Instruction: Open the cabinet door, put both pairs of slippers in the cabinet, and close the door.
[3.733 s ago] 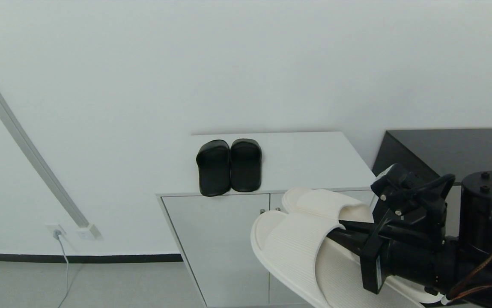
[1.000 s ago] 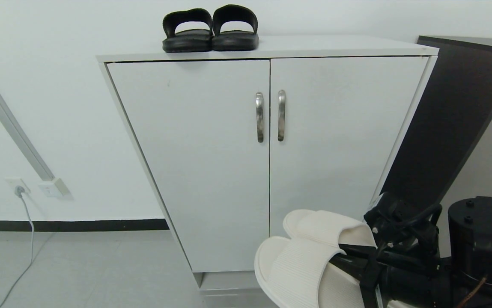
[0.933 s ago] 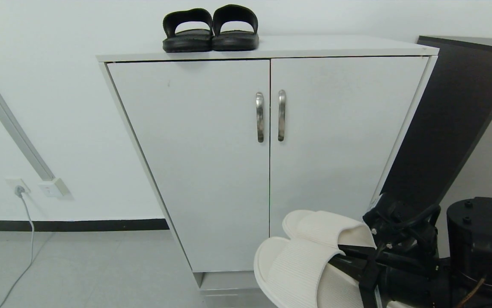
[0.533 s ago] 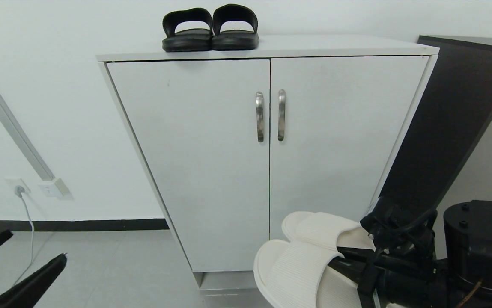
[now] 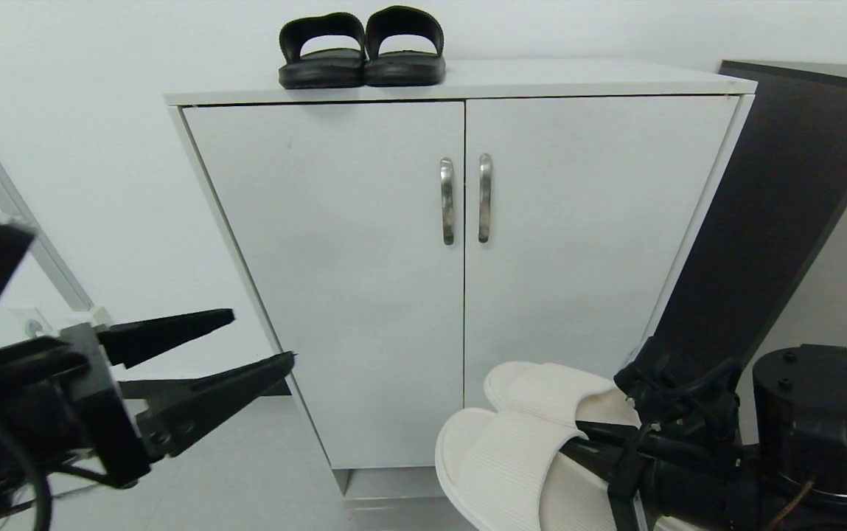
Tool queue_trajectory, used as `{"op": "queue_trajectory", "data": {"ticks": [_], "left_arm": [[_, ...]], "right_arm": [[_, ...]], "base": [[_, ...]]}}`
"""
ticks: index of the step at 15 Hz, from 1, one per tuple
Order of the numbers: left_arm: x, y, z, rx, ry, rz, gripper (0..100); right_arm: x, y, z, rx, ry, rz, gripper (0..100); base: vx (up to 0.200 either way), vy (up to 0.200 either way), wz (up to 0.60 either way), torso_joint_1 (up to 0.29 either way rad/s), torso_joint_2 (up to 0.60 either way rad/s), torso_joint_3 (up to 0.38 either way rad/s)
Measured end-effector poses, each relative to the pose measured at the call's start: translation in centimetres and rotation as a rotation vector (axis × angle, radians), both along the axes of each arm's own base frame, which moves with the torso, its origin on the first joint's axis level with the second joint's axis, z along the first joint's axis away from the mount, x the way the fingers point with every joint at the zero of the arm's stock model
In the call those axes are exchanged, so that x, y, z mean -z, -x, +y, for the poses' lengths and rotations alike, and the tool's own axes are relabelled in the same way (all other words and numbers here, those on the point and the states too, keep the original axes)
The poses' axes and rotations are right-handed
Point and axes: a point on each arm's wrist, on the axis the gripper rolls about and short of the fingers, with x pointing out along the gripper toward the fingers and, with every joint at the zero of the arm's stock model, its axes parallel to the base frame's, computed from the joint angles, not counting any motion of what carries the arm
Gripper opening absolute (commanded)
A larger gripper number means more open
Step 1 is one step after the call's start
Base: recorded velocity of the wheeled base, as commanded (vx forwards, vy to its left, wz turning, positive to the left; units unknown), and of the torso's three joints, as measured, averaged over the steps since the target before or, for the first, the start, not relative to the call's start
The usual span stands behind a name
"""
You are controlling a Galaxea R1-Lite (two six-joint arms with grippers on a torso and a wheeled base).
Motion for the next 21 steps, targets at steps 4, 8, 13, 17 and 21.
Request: {"op": "queue_trajectory", "data": {"ticks": [4, 8, 13, 17, 21], "left_arm": [[-2.3, -2.1, -4.9, 0.171, 0.065, 0.005, 100], [-4.5, -4.9, -8.1, 0.28, 0.103, -0.01, 100], [-6.4, -8.1, -12.2, 0.349, 0.184, 0.049, 100], [-6.4, -10.7, -14.8, 0.392, 0.186, 0.056, 100], [-5.7, -13.0, -16.1, 0.364, 0.18, 0.062, 100]], "right_arm": [[0.3, -0.2, 0.2, 0.005, -0.003, 0.027, 0], [0.8, -0.4, 0.4, 0.005, 0.011, 0.038, 0], [1.0, -0.4, 0.6, 0.002, 0.02, 0.042, 0], [1.0, -0.4, 0.5, 0.002, 0.02, 0.043, 0], [1.0, -0.4, 0.5, 0.001, 0.021, 0.043, 0]], "base": [[0.0, 0.0, 0.0, 0.0, 0.0, 0.0], [0.0, 0.0, 0.0, 0.0, 0.0, 0.0], [0.0, 0.0, 0.0, 0.0, 0.0, 0.0], [0.0, 0.0, 0.0, 0.0, 0.0, 0.0], [0.0, 0.0, 0.0, 0.0, 0.0, 0.0]]}}
